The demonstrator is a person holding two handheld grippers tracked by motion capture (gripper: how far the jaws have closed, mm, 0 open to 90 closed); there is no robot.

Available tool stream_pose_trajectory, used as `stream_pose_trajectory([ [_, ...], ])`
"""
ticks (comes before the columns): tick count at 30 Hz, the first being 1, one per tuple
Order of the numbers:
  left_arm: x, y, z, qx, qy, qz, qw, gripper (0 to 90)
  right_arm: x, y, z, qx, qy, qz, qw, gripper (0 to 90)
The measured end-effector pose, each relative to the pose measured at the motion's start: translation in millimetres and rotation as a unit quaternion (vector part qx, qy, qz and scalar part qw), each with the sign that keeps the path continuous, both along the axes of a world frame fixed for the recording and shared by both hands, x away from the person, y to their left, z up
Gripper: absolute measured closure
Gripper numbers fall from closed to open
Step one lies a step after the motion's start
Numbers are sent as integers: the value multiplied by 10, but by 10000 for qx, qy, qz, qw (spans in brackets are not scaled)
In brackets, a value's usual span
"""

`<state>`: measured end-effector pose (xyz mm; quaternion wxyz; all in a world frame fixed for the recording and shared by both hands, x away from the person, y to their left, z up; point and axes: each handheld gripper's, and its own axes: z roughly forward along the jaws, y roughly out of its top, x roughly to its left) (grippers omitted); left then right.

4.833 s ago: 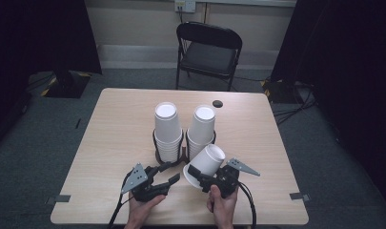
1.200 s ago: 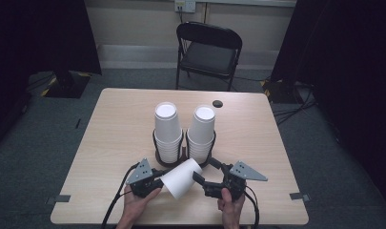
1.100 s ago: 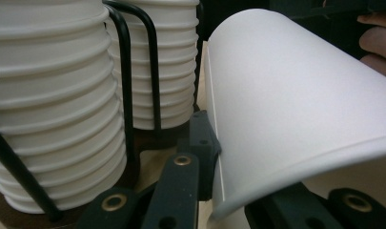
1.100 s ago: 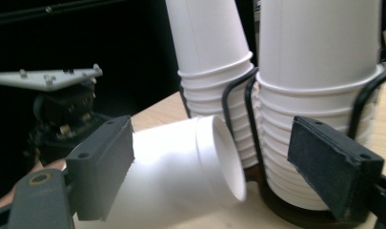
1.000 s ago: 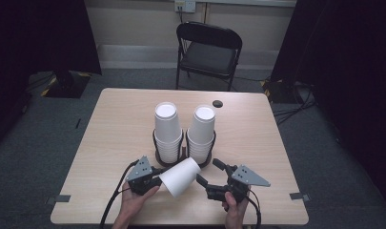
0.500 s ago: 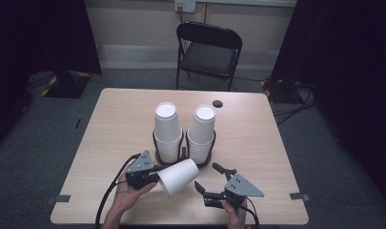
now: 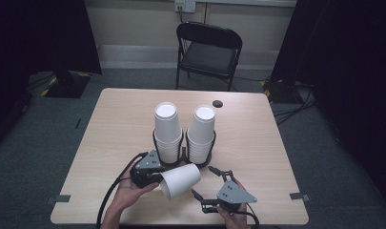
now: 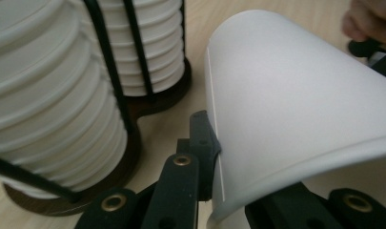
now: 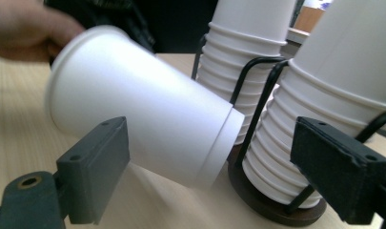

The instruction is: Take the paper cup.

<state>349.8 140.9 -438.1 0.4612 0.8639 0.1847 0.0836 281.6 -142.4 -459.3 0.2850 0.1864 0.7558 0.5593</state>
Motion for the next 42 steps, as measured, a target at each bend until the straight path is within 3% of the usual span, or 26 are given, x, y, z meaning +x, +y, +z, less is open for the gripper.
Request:
stream_pose_trajectory([
  [3, 12, -10, 37, 194, -21, -15, 9998, 856, -7, 38, -4, -210, -110, 115, 9997, 122],
  [5, 13, -17, 41, 196, -16, -53, 9998, 856, -11, 50, -2, -318, -171, 170, 9992, 122],
  [6, 17, -38, 49, 233, -7, -56, 9997, 855, -28, 76, 10, -567, -296, 232, 9977, 123],
  [10, 42, -53, 67, 290, -49, -34, 9996, 856, -37, 102, 23, -986, -554, 275, 9932, 123],
  [12, 52, -60, 71, 234, 63, -44, 9997, 856, -38, 115, 21, -1179, -636, 260, 9906, 123],
  [13, 57, -57, 76, 327, 58, -55, 9994, 856, -41, 121, 19, -1262, -695, 242, 9893, 124],
  [19, 73, -126, 76, 419, 109, -148, 9990, 857, -47, 168, 7, -1584, -958, 192, 9825, 128],
  [25, 88, -188, 104, 591, 156, -250, 9978, 857, -36, 218, -21, -1868, -1016, 178, 9770, 132],
  [29, 92, -229, 120, 752, 141, -288, 9967, 858, -42, 260, -45, -2143, -1109, 196, 9703, 130],
  [32, 89, -245, 126, 657, 134, -228, 9975, 859, -48, 294, -62, -2290, -1222, 155, 9656, 131],
  [38, 88, -306, 145, 851, 103, -209, 9961, 862, -50, 374, -78, -2573, -1332, 165, 9570, 115],
  [42, 81, -328, 148, 742, 121, -256, 9968, 864, -52, 432, -81, -2638, -1375, 164, 9546, 94],
])
